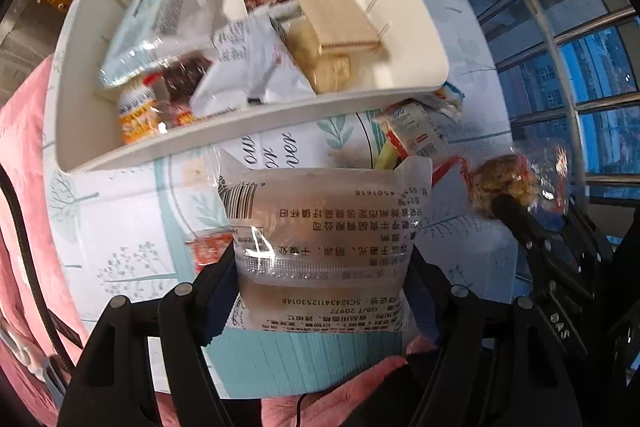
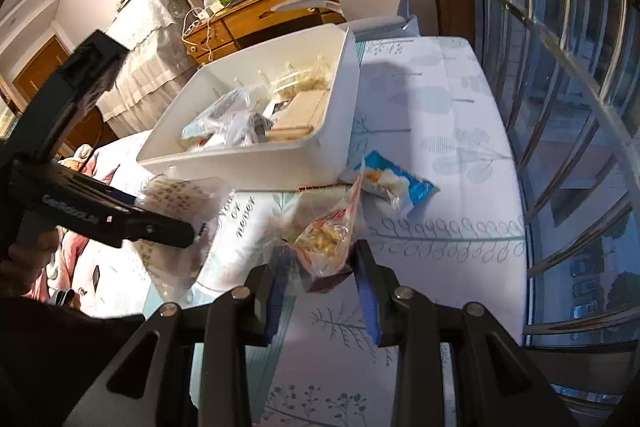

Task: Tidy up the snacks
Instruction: 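Carry the bread bag and nut bag into the white tray and release both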

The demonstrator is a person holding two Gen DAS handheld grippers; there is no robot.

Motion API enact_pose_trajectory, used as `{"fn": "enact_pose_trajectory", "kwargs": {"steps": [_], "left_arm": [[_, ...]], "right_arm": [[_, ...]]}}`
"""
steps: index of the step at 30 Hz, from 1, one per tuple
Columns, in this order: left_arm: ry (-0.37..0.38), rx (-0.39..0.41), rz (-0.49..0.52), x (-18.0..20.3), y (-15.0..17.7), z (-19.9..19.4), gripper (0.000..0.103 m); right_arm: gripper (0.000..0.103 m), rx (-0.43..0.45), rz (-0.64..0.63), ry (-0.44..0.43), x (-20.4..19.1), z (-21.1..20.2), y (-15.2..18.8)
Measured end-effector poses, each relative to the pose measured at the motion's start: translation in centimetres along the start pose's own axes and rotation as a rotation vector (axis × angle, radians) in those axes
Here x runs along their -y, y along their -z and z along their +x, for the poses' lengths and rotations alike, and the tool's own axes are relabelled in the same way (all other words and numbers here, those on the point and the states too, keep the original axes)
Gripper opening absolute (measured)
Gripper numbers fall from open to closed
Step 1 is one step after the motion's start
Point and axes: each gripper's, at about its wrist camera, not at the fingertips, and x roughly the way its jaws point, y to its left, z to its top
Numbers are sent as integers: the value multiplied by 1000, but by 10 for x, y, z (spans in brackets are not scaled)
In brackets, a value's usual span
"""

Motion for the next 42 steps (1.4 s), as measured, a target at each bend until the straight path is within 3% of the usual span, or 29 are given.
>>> {"fn": "enact_pose_trajectory", "kwargs": {"steps": [10, 19, 27, 31, 33, 36, 42], "left_arm": [[-14, 83, 34, -38, -17, -60, 74], [-39, 157, 22, -71, -45, -77, 74], [-70, 244, 10, -97, -74, -86, 75], [-86, 264, -7, -104, -82, -84, 81], [-80, 267, -3, -105, -83, -84, 81], [-73, 273, 6, -106, -80, -85, 81], [-65, 278, -2, -105, -68, -85, 81]], "right_arm": [[33, 99, -13, 84, -35, -17, -42], [33, 157, -20, 131, -63, -10, -83], [33, 155, 6, 160, -82, 8, -107], [34, 128, 37, 205, -86, 20, -115], [35, 120, 63, 209, -84, 23, -117], [46, 115, 99, 209, -81, 24, -116], [47, 90, 180, 228, -67, 22, -109]]}}
